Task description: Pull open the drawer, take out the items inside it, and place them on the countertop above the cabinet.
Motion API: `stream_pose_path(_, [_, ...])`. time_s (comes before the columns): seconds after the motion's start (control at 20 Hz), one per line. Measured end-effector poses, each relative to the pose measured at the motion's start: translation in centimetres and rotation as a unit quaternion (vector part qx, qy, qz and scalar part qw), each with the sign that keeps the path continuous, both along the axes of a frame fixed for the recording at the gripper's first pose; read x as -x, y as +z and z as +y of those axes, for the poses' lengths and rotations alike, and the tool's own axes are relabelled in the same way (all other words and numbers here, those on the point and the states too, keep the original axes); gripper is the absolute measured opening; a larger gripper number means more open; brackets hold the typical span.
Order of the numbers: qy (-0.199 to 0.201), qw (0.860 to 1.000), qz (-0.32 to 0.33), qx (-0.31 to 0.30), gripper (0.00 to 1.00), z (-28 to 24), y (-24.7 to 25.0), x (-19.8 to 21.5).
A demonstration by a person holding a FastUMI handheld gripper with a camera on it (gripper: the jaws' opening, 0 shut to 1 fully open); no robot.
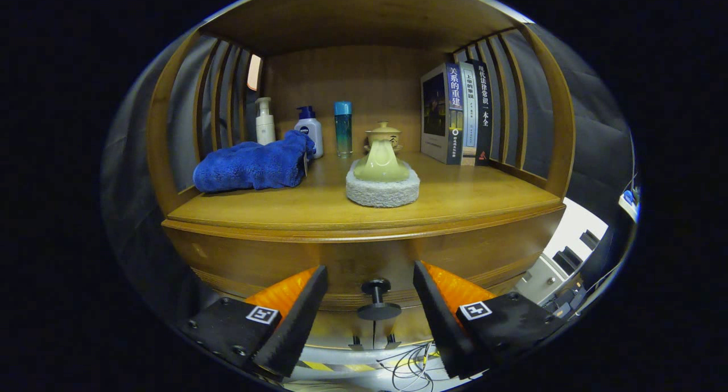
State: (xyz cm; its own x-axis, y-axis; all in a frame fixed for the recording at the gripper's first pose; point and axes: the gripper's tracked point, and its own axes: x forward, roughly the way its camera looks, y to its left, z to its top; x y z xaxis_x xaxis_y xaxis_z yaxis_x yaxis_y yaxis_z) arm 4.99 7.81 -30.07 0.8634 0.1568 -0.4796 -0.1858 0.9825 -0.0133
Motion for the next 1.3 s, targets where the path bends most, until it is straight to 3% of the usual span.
stream_pose_path(0.3, [-0.014,0.999,-0.035,-0.020,1.00,-1.1,5.4,-0.4])
stream_pose_path(0.65, [-0.025,0.994,-0.108,-0.003,1.00,-4.3,15.6,-0.2])
stream_pose_path(1.05, [-0.027,0.985,-0.168,-0.026,1.00,-6.0,27.2,0.3])
stream_pose_path(1.3, [-0.026,0.982,-0.185,-0.037,1.00,-6.3,31.0,0.5])
